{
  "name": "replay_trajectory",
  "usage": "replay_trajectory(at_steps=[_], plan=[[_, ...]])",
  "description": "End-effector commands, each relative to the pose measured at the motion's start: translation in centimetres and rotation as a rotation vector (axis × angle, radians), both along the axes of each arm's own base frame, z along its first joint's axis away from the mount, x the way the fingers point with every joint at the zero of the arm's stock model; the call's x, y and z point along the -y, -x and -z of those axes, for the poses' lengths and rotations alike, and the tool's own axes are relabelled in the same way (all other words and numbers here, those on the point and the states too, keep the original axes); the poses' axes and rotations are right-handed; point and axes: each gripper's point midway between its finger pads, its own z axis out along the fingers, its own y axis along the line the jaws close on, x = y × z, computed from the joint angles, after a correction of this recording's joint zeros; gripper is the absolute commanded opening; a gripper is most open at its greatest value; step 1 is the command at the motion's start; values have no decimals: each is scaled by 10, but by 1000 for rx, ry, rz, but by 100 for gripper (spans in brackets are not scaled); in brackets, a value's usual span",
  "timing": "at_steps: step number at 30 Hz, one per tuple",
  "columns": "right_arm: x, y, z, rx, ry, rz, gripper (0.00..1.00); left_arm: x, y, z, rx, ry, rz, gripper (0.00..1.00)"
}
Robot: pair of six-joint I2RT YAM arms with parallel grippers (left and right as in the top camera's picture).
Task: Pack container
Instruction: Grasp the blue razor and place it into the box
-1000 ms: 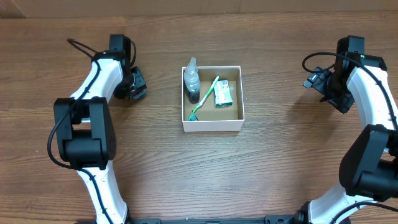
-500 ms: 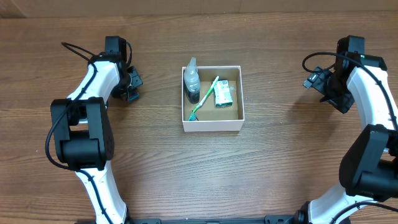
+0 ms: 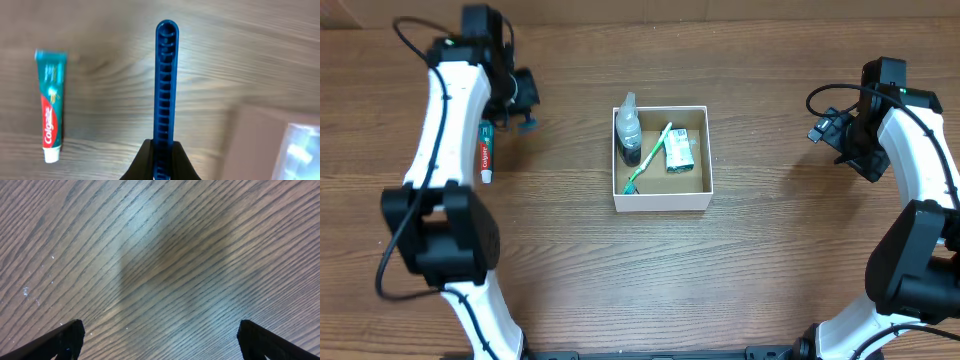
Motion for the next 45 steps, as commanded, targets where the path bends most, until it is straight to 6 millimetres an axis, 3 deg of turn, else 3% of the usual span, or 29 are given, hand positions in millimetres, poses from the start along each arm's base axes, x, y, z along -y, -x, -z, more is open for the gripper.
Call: replay_trajectory(at_steps=[1, 5, 8, 11, 17, 22, 26, 27, 34, 37, 40, 42, 45], plan=[[3, -1, -1, 3, 12, -2, 100, 71, 21, -97, 244, 45, 417, 4], [3, -1, -1, 3, 12, -2, 100, 139, 55, -122, 338, -33, 791, 4], [3, -1, -1, 3, 12, -1, 100, 194, 86, -109, 339, -82, 1105, 4], [3, -1, -1, 3, 12, -2, 100, 226, 107, -86, 299, -129, 1315, 4], [3, -1, -1, 3, 12, -1, 100, 249, 125, -12, 96, -206, 1496, 4], [3, -1, -1, 3, 12, -2, 100, 246, 131, 51, -99, -170, 1517, 4], [3, -1, -1, 3, 12, -2, 100, 243, 136, 74, -182, -157, 1522, 4], [3, -1, -1, 3, 12, -2, 100, 243, 136, 75, -182, -157, 1522, 6], [3, -1, -1, 3, 11, -2, 100, 244, 134, 68, -159, -165, 1520, 53], [3, -1, -1, 3, 12, -2, 100, 248, 124, 56, -115, -183, 1496, 56], [3, -1, -1, 3, 12, -1, 100, 256, 113, 31, -42, -195, 1474, 53], [3, -1, -1, 4, 12, -1, 100, 261, 106, 8, 19, -202, 1456, 52], [3, -1, -1, 3, 12, -1, 100, 269, 93, -45, 164, -211, 1386, 53]])
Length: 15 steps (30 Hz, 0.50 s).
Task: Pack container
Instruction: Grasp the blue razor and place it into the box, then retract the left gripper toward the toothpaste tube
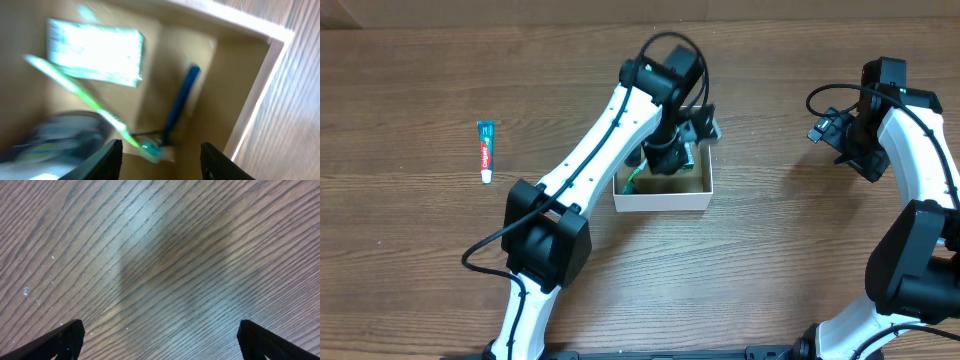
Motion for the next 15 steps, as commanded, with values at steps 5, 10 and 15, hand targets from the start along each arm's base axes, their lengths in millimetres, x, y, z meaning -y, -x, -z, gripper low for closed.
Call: replay_trajectory(at_steps=[5, 10, 15], plan=[[3, -1, -1, 3, 12, -2, 100, -33, -35, -147, 350, 135, -444, 95], [3, -1, -1, 3, 12, -1, 100, -132, -38, -181, 374, 113, -824, 93], [3, -1, -1, 3, 12, -1, 100, -249, -36, -156, 213, 53, -1249, 89]])
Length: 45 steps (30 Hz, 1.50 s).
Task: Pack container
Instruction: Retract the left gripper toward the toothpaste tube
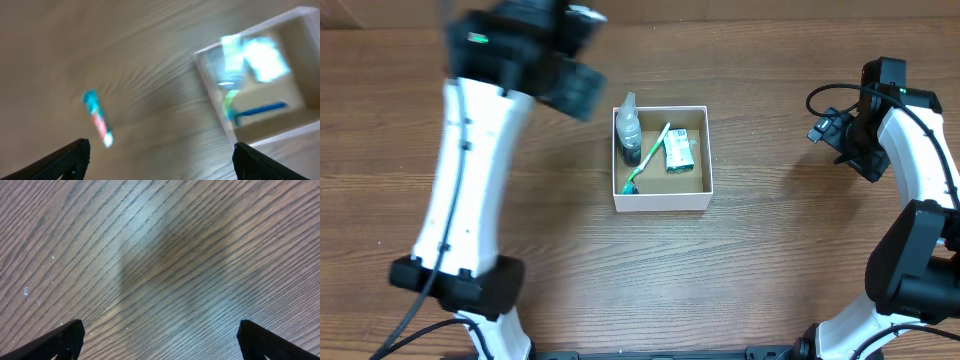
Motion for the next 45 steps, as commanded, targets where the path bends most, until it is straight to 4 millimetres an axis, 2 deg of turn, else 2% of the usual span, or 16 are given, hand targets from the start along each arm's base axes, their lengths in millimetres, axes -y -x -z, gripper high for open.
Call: replay_trajectory(at_steps=[1, 3, 5, 8, 11, 14, 21, 25, 31, 36, 45], plan=[[3, -1, -1, 3, 12, -2, 100, -78, 1, 19, -86, 77, -357, 89], [3, -1, -1, 3, 12, -2, 100, -114, 5, 33, -129, 104, -483, 89], [3, -1, -1, 3, 12, -2, 100, -138, 7, 50, -170, 146, -556, 89], [3, -1, -1, 3, 12, -2, 100, -160, 9, 76, -210, 178, -618, 89], [3, -1, -1, 3, 12, -2, 100, -173, 9, 116, -260, 179, -652, 91], [3, -1, -1, 3, 12, -2, 100, -170, 9, 155, -301, 167, -622, 93], [3, -1, -1, 3, 12, -2, 100, -174, 11, 222, -301, 149, -597, 95], [3, -1, -1, 3, 12, -2, 100, -173, 8, 244, -272, 158, -594, 95], [3, -1, -1, 3, 12, -2, 100, -173, 5, 263, -243, 161, -591, 91], [3, -1, -1, 3, 12, -2, 100, -166, 5, 283, -288, 207, -583, 90], [3, -1, -1, 3, 12, -2, 100, -167, 6, 324, -356, 207, -599, 90]])
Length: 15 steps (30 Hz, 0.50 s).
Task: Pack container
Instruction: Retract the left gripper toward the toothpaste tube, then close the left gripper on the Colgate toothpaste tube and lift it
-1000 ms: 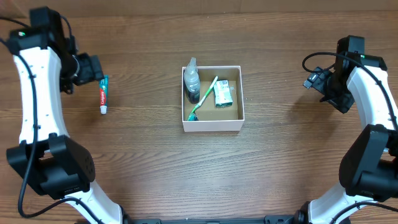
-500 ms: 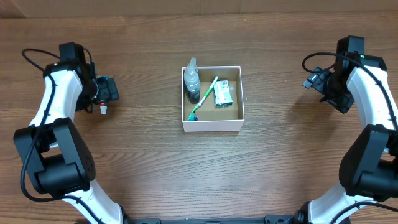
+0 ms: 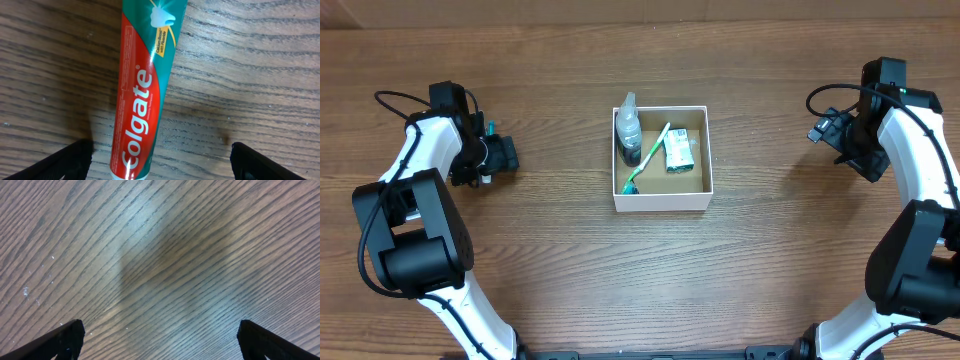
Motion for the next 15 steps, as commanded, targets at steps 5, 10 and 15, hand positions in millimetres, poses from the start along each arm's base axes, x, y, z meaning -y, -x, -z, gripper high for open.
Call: replay_trajectory(at_steps=[5, 10, 15], plan=[[3, 0, -1, 3, 12, -1, 100, 1, 0, 34, -38, 27, 0, 80], [3, 0, -1, 3, 12, -2, 100, -1, -2, 34, -28, 19, 0, 19], [3, 0, -1, 3, 12, -1, 100, 0, -1, 34, -34, 24, -1, 4]])
